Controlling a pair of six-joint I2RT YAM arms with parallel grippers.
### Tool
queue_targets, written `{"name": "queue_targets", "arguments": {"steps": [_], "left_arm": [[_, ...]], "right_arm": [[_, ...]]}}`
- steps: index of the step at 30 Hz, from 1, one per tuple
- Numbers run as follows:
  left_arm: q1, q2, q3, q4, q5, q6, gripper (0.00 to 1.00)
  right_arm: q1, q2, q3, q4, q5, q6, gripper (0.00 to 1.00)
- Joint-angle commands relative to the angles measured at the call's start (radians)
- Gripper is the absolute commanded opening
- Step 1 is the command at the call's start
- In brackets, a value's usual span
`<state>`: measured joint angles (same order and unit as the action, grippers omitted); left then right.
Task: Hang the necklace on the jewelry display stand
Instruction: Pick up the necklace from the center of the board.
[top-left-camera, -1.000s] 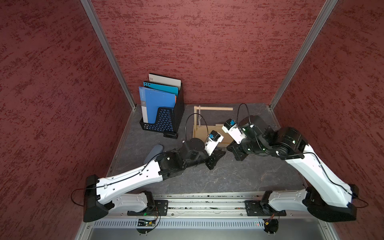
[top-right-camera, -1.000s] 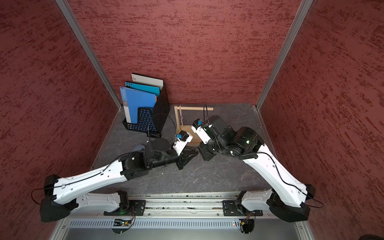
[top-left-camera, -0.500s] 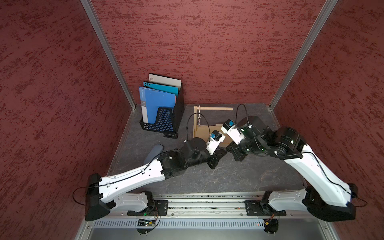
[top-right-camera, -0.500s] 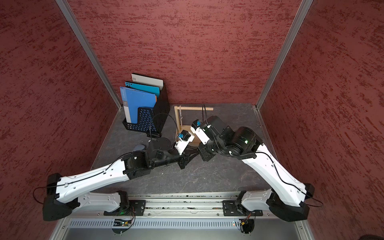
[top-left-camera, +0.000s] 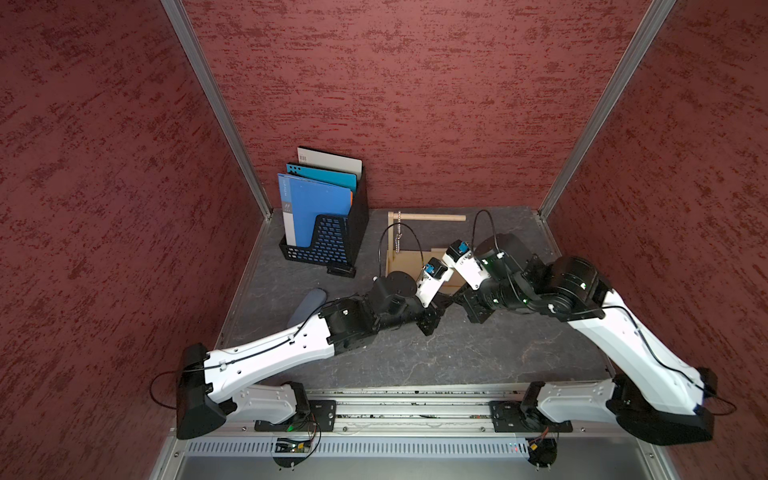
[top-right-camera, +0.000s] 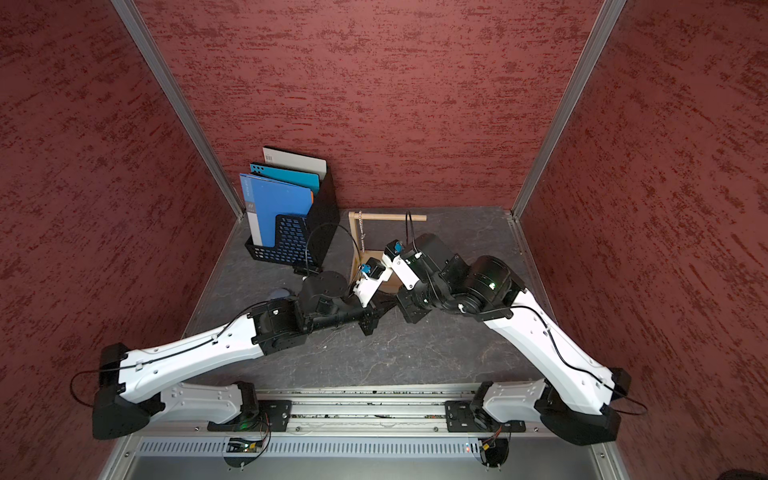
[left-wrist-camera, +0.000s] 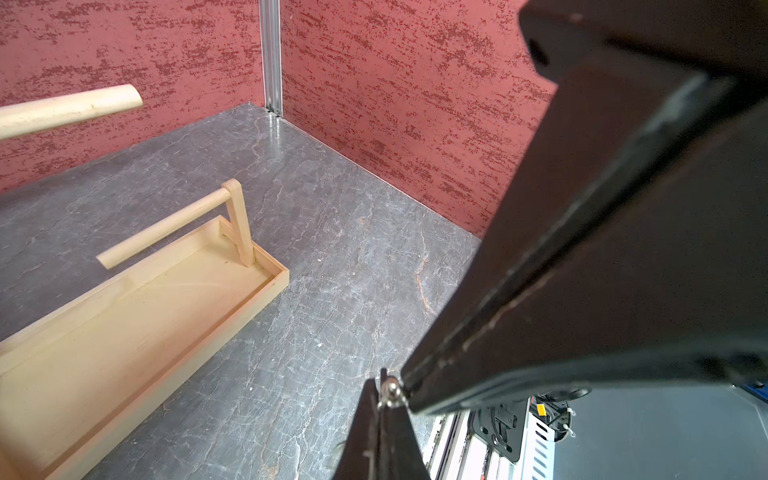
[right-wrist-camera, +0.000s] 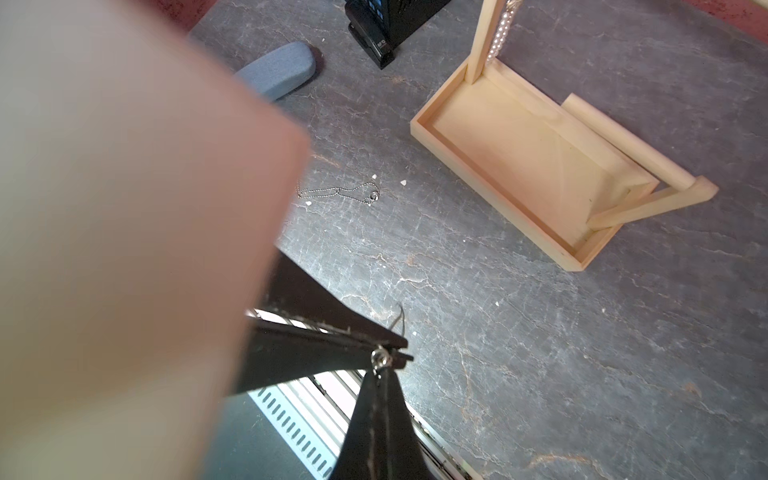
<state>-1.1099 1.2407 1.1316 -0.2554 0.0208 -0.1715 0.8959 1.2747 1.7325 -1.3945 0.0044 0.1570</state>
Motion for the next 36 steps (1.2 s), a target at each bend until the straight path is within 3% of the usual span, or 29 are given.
{"name": "queue_targets", "arguments": {"steps": [1, 6, 10, 14, 19, 23, 30, 36], "left_arm": [[0.006, -0.027, 0.028, -0.033, -0.009, -0.02, 0.0], [0.007, -0.05, 0.044, -0.113, -0.05, -0.026, 0.0], [0.006, -0.036, 0.111, -0.231, -0.071, -0.023, 0.0], [0.006, -0.011, 0.192, -0.345, -0.077, -0.023, 0.0], [0.006, 0.002, 0.259, -0.445, -0.064, -0.02, 0.0], [0.006, 0.005, 0.288, -0.499, -0.053, -0.025, 0.0], [0.009, 0.01, 0.315, -0.532, -0.076, -0.066, 0.0], [0.013, 0.008, 0.312, -0.521, -0.081, -0.098, 0.0]], "right_arm": [[0.009, -0.03, -0.021, 0.024, 0.085, 0.019, 0.0], [0.009, -0.072, -0.081, 0.084, 0.108, 0.029, 0.01], [0.008, -0.1, -0.145, 0.149, 0.075, 0.034, 0.33], [0.009, -0.158, -0.254, 0.276, 0.045, 0.06, 0.46], [0.008, -0.293, -0.45, 0.519, 0.024, 0.13, 0.45], [0.009, -0.38, -0.579, 0.686, -0.023, 0.175, 0.36], [0.01, -0.359, -0.632, 0.73, -0.145, 0.185, 0.35], [0.009, -0.353, -0.667, 0.758, -0.167, 0.191, 0.35]]}}
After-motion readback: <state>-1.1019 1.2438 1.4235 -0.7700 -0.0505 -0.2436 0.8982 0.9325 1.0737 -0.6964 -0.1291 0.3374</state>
